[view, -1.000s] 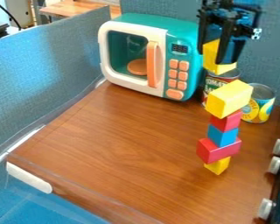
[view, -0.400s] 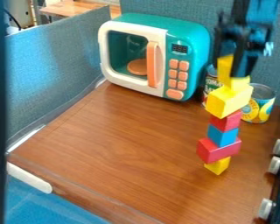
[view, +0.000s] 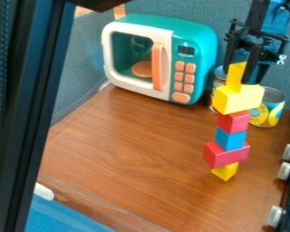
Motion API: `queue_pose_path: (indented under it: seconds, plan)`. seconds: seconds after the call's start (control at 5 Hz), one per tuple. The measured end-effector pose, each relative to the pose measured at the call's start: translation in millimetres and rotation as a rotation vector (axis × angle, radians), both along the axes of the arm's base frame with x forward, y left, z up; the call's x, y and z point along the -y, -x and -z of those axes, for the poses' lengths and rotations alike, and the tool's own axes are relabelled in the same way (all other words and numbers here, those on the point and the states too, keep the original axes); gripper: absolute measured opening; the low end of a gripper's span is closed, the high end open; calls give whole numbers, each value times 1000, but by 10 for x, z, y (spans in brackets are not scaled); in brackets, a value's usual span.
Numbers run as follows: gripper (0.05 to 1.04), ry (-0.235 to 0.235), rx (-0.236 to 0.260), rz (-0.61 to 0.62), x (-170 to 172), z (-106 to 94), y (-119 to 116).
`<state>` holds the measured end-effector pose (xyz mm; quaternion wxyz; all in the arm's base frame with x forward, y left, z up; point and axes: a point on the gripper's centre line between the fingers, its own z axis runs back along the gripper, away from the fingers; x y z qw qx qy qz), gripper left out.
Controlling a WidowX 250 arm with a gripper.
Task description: Put the yellow cube on top of the yellow block
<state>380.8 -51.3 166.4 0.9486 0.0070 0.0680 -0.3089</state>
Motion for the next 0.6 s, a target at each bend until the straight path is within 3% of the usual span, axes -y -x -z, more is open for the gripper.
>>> queue_pose_path:
  seconds: [0.6]
  plan:
    - [577,-12,26,13,27,-19,116]
